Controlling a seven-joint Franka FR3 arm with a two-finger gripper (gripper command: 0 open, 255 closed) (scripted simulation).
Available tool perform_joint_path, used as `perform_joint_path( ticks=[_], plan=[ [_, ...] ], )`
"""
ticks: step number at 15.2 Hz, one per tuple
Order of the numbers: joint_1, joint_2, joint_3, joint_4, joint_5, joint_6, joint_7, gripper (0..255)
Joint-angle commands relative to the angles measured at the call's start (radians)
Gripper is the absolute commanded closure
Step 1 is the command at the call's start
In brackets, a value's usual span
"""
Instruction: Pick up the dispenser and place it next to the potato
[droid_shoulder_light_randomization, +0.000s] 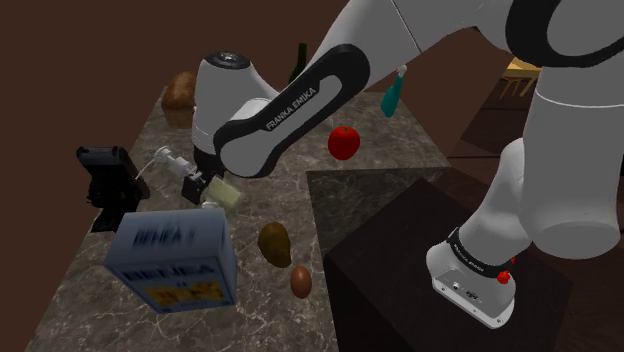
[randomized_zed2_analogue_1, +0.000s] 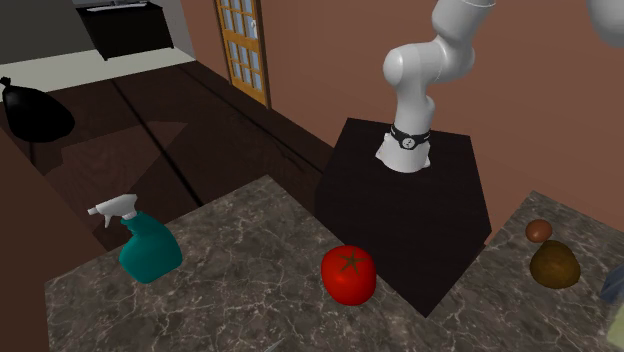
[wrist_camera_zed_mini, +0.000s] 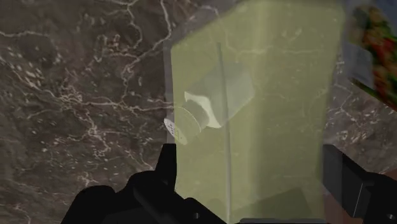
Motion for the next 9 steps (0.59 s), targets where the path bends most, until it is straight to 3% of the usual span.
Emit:
perform_joint_path(
  ticks=[1, 2, 6, 9],
  plan=[
    [-0.006, 0.009, 0.004, -0.009, 0.004, -0.071, -0.010, 0],
    [0.014, -0.014, 0.001, -0.008, -0.006, -0.094, 0.018, 0],
    [0.002, -0.119, 0.007, -0.022, 0.006, -0.185, 0.011, 0],
    [0.002, -0.119, 0.007, -0.023, 0.006, -0.185, 0.010, 0]
  ],
)
